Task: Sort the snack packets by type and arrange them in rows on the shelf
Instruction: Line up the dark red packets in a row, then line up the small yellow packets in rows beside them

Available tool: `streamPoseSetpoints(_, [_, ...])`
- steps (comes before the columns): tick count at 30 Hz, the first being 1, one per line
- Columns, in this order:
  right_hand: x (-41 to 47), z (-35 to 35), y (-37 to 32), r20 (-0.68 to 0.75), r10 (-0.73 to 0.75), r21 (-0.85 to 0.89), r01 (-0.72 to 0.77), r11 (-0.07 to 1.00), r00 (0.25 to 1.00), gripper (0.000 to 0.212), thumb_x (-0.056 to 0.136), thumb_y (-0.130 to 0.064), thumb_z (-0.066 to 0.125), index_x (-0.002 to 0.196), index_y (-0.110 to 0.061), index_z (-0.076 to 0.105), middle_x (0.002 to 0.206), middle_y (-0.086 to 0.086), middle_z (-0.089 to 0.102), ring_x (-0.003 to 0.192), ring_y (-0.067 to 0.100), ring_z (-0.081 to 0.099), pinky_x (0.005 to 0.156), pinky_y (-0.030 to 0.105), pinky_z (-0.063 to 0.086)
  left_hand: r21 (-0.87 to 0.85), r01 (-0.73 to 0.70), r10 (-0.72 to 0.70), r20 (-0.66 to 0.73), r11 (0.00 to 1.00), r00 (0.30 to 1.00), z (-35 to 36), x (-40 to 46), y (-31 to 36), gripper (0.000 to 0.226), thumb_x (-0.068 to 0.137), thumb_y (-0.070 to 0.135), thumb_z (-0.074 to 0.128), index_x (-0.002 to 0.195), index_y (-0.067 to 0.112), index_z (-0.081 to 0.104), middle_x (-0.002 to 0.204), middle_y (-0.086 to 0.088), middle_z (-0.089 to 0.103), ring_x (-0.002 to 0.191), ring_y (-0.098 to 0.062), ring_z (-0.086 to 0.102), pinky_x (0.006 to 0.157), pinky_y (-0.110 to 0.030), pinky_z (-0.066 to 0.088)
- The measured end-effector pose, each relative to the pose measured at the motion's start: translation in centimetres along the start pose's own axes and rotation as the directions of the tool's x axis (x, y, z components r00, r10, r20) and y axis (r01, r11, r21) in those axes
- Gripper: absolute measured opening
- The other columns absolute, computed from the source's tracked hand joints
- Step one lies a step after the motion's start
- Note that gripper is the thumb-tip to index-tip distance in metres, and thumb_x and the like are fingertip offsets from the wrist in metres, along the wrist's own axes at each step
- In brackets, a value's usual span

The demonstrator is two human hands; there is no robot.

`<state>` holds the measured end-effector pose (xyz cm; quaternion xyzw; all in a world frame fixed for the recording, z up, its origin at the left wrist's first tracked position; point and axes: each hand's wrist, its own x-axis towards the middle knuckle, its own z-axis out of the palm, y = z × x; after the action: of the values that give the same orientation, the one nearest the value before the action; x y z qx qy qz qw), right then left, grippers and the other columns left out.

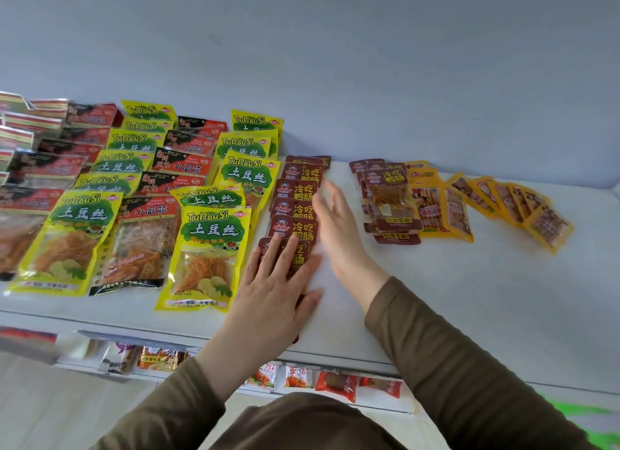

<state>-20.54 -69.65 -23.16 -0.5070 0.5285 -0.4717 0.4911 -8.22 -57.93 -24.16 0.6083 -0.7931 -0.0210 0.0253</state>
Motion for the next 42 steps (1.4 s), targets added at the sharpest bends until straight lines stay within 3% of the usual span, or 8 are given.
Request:
streamPoseSetpoints(5, [5.9, 0.0, -2.1, -0.131, 0.097, 0.056, -0.091, 0.994, 0.987, 0.048, 0.108, -0.033, 0.037, 0.153, -0.015, 0.037, 0.155, 0.004, 0.042, 0.139, 0.017, 0.042, 0.097, 0.028, 0.034, -0.020, 0.020, -0.020, -0.036, 1.000, 0.999, -0.3, 1.2, 0.6, 0.062, 0.102, 0.063, 0.010, 0.161, 0.044, 0.013, 0.173, -0.004, 0.004, 0.159, -0.028, -0.008, 0.127, -0.051, -0.007])
streamPoseSetpoints(10, [9.0, 1.8, -2.5, -0.130, 0.147, 0.081, -0.137, 0.987, 0.981, 0.051, 0.109, -0.031, 0.033, 0.156, -0.011, 0.031, 0.160, 0.006, 0.035, 0.145, 0.023, 0.035, 0.112, 0.034, 0.031, -0.001, 0.029, -0.029, -0.008, 1.000, 1.000, 0.4, 1.3, 0.1, 0.061, 0.104, 0.061, 0.014, 0.161, 0.045, 0.003, 0.173, -0.006, -0.002, 0.159, -0.028, -0.008, 0.127, -0.049, -0.004])
streamPoseSetpoints(19, [9.3, 2.1, -2.2, -0.104, 0.168, 0.119, -0.156, 0.981, 0.980, 0.048, 0.109, -0.029, 0.034, 0.155, -0.015, 0.032, 0.160, 0.003, 0.035, 0.145, 0.021, 0.035, 0.110, 0.034, 0.031, -0.035, 0.025, -0.026, -0.019, 0.999, 0.999, 0.5, 1.2, -0.4, 0.059, 0.104, 0.059, 0.014, 0.161, 0.045, 0.004, 0.173, -0.005, -0.003, 0.159, -0.028, -0.009, 0.127, -0.049, -0.008])
streamPoseSetpoints(22, [8.2, 1.0, -2.8, -0.080, 0.053, -0.007, -0.054, 0.999, 0.995, 0.044, 0.108, -0.023, 0.039, 0.151, -0.013, 0.040, 0.156, 0.003, 0.042, 0.141, 0.018, 0.041, 0.109, 0.028, 0.033, -0.043, 0.022, -0.022, -0.015, 0.999, 1.000, 0.1, 1.4, -0.5, 0.060, 0.104, 0.061, 0.015, 0.160, 0.046, 0.003, 0.173, -0.005, -0.005, 0.158, -0.028, -0.012, 0.127, -0.050, -0.007])
streamPoseSetpoints(26, [6.2, -1.8, -3.8, -0.041, -0.173, -0.237, 0.159, 0.959, 0.984, 0.036, 0.104, -0.019, 0.048, 0.139, -0.018, 0.053, 0.139, -0.008, 0.055, 0.111, -0.003, 0.052, 0.091, 0.011, 0.039, -0.053, -0.043, 0.041, -0.033, 0.998, 0.999, -1.3, 1.9, 0.3, 0.071, 0.096, 0.072, 0.002, 0.161, 0.045, 0.005, 0.173, -0.002, -0.006, 0.158, -0.026, -0.014, 0.127, -0.051, -0.005])
streamPoseSetpoints(30, [5.1, -7.0, -4.4, -0.121, -0.208, -0.306, 0.162, 0.938, 0.971, 0.027, 0.102, -0.018, 0.053, 0.127, -0.019, 0.063, 0.122, -0.013, 0.061, 0.097, -0.013, 0.054, 0.074, 0.001, 0.041, -0.117, -0.141, 0.140, -0.015, 0.983, 0.990, -3.0, 3.8, 2.4, 0.075, 0.094, 0.074, -0.001, 0.161, 0.042, 0.006, 0.172, -0.003, -0.008, 0.157, -0.027, -0.016, 0.128, -0.052, -0.004])
streamPoseSetpoints(37, [5.4, -16.1, -4.2, -0.249, -0.130, -0.317, 0.046, 0.947, 0.960, 0.029, 0.105, -0.015, 0.045, 0.126, -0.022, 0.063, 0.122, -0.012, 0.061, 0.112, 0.002, 0.056, 0.075, 0.008, 0.038, -0.104, -0.173, 0.173, -0.014, 0.979, 0.985, -4.1, 10.5, 7.6, 0.070, 0.101, 0.069, 0.018, 0.161, 0.034, 0.017, 0.172, -0.009, 0.004, 0.158, -0.035, -0.003, 0.127, -0.058, 0.004])
streamPoseSetpoints(42, [5.8, -18.1, -2.3, -0.019, -0.216, -0.608, 0.161, 0.778, 0.976, 0.037, 0.106, -0.014, 0.037, 0.138, -0.022, 0.055, 0.141, -0.005, 0.058, 0.129, 0.013, 0.054, 0.093, 0.019, 0.040, -0.143, -0.065, 0.060, -0.034, 0.988, 0.998, -2.5, 17.0, 11.7, 0.067, 0.104, 0.059, 0.032, 0.162, 0.028, 0.019, 0.172, -0.010, 0.008, 0.158, -0.036, 0.004, 0.125, -0.057, 0.006])
